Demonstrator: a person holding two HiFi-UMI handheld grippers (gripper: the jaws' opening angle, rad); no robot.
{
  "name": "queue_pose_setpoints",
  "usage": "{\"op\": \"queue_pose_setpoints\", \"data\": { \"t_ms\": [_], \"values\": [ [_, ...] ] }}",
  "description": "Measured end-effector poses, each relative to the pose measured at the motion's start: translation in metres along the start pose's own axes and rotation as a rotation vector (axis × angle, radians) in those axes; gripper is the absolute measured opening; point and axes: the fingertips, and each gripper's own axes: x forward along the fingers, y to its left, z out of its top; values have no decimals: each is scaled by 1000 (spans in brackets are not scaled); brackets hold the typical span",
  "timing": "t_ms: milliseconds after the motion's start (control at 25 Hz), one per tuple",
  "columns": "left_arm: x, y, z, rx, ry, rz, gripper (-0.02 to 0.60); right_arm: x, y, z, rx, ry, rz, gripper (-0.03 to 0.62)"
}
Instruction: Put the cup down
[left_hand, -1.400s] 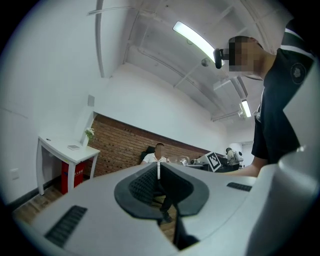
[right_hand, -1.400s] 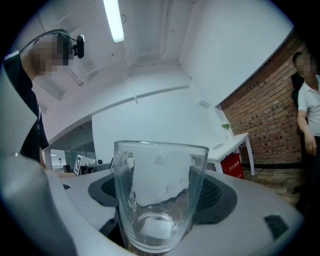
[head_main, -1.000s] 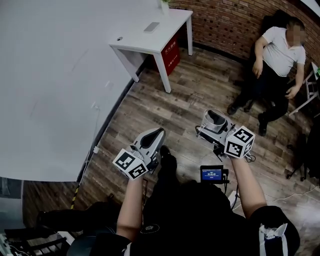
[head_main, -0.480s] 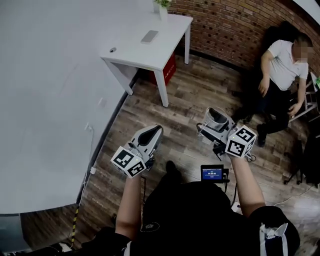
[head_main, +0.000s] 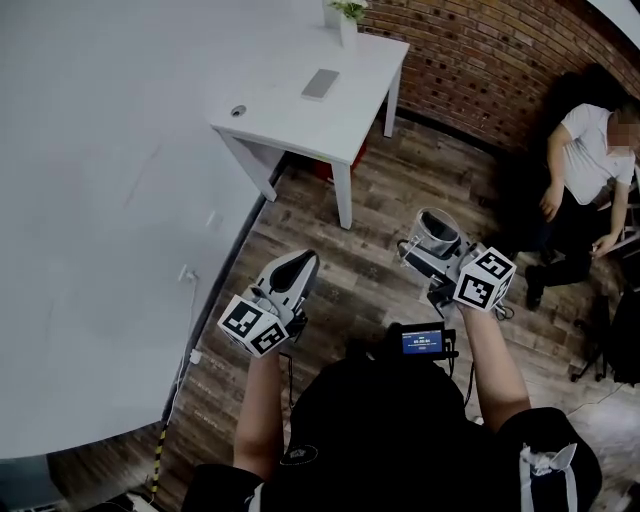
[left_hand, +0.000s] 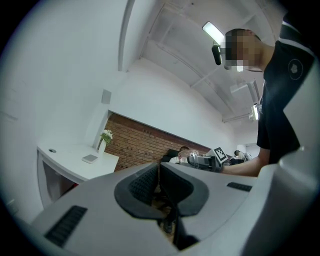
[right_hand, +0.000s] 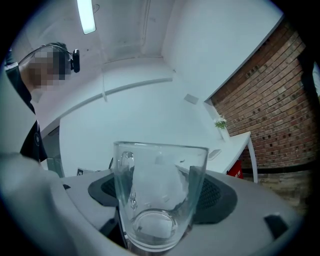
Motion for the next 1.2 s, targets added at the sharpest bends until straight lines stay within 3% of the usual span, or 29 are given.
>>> {"op": "queue_pose_setpoints", "data": {
  "t_ms": [400, 600, 760, 1000, 1200],
  "values": [
    [63, 70, 3, 0, 14, 26, 9, 73, -80, 18, 17, 17, 53, 405],
    [110, 131, 23, -8, -38, 40, 9, 139, -140, 41, 18, 18, 101, 405],
    [160, 173, 46, 7, -28, 49, 9, 186, -184, 69, 24, 38, 151, 405],
    [228, 215, 68, 4, -53, 80, 8, 223, -240, 103, 20, 65, 206, 405],
    [261, 243, 71, 1, -22, 78, 8, 252, -270, 110, 36, 87, 217, 405]
  ]
}}
